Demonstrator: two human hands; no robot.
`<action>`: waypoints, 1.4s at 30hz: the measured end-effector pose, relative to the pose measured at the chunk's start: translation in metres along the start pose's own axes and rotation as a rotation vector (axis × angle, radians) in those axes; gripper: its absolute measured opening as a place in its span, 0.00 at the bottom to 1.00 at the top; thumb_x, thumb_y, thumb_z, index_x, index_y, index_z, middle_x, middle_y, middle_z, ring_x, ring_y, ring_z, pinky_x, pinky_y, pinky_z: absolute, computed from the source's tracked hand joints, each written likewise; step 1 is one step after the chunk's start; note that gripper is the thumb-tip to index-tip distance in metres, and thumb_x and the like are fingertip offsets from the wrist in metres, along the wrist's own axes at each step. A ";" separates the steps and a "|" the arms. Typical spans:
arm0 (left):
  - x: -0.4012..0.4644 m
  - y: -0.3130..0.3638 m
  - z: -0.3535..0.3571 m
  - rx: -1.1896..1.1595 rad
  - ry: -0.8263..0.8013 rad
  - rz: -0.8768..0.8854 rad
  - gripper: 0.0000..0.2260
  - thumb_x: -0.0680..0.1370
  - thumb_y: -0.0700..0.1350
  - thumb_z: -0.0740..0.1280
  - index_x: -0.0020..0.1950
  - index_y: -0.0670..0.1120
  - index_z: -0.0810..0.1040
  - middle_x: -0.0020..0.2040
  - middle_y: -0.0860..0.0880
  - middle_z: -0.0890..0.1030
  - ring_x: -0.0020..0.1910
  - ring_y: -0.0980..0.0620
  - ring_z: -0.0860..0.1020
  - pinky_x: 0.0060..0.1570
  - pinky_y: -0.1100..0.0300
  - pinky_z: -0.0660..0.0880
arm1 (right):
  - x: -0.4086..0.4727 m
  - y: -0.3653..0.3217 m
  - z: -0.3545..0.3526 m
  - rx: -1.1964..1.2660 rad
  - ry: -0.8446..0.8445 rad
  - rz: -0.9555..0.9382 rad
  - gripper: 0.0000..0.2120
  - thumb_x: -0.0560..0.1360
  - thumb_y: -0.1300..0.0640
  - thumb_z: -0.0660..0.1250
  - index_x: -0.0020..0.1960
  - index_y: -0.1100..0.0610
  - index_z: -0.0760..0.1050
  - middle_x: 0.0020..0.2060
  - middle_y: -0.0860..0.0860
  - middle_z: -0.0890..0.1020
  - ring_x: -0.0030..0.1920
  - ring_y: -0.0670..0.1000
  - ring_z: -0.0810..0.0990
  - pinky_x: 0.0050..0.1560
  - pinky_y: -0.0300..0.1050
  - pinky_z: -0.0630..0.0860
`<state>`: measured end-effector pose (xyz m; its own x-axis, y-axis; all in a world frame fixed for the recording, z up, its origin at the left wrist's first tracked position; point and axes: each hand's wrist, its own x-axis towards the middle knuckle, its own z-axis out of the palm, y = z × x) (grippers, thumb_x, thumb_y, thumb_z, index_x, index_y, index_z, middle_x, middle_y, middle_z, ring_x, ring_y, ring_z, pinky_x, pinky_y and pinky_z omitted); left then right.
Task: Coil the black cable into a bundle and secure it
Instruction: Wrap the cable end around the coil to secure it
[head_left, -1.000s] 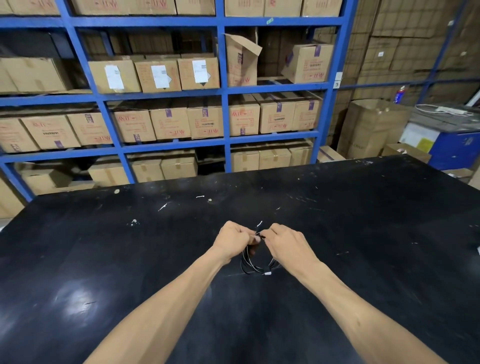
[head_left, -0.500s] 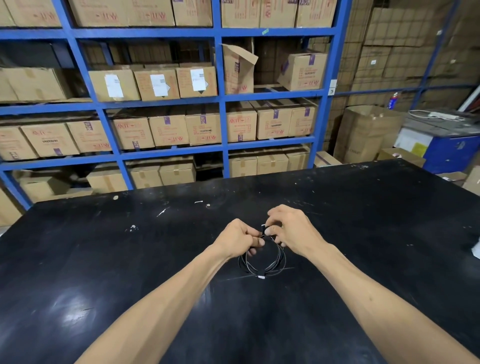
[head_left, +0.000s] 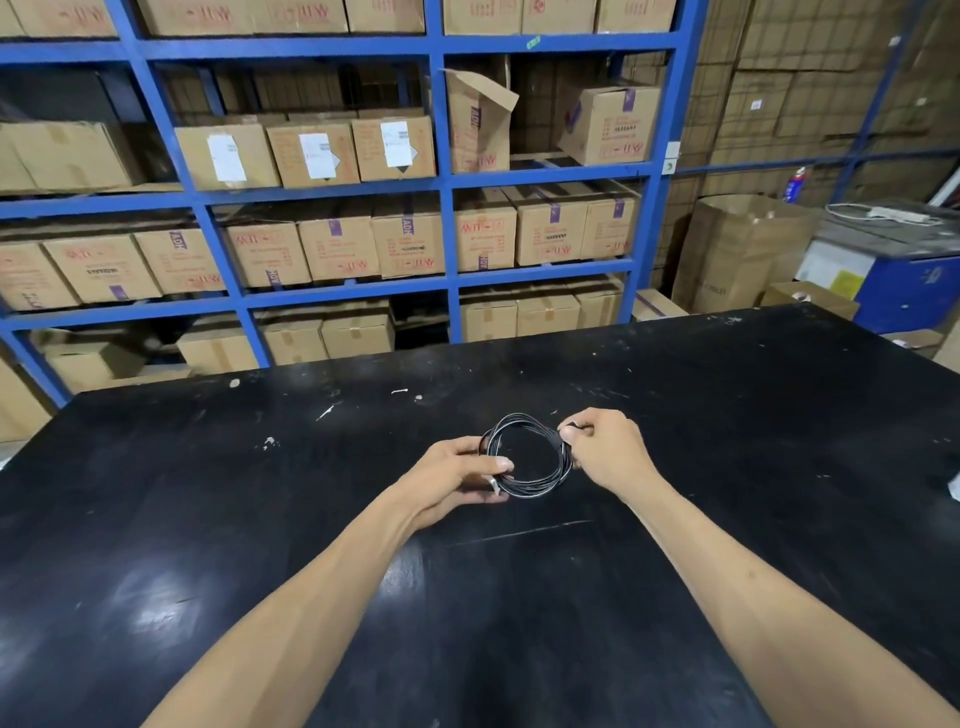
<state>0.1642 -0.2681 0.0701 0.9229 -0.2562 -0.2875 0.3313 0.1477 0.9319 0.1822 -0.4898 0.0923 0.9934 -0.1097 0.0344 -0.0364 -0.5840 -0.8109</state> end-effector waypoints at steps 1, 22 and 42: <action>0.000 -0.004 -0.001 -0.039 0.021 0.003 0.12 0.72 0.34 0.75 0.54 0.38 0.81 0.48 0.36 0.83 0.46 0.43 0.82 0.50 0.45 0.82 | 0.001 0.007 0.003 0.120 -0.030 0.041 0.09 0.77 0.61 0.67 0.42 0.52 0.83 0.37 0.51 0.85 0.38 0.51 0.84 0.48 0.49 0.84; 0.063 -0.132 -0.047 0.357 0.261 -0.381 0.05 0.76 0.35 0.66 0.42 0.43 0.78 0.40 0.43 0.76 0.41 0.48 0.73 0.44 0.59 0.75 | 0.017 0.139 0.120 0.228 -0.331 0.586 0.03 0.77 0.65 0.70 0.44 0.62 0.79 0.42 0.56 0.82 0.36 0.51 0.83 0.35 0.43 0.84; 0.100 -0.180 -0.080 0.683 0.357 -0.554 0.06 0.67 0.41 0.79 0.41 0.42 0.87 0.36 0.44 0.84 0.32 0.47 0.80 0.42 0.60 0.81 | 0.031 0.184 0.163 -0.002 -0.339 0.647 0.02 0.74 0.63 0.72 0.43 0.58 0.82 0.42 0.59 0.87 0.37 0.53 0.85 0.46 0.48 0.86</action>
<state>0.2128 -0.2439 -0.1440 0.7117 0.2019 -0.6728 0.6581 -0.5267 0.5380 0.2245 -0.4702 -0.1511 0.7519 -0.1785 -0.6346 -0.6276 -0.4885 -0.6062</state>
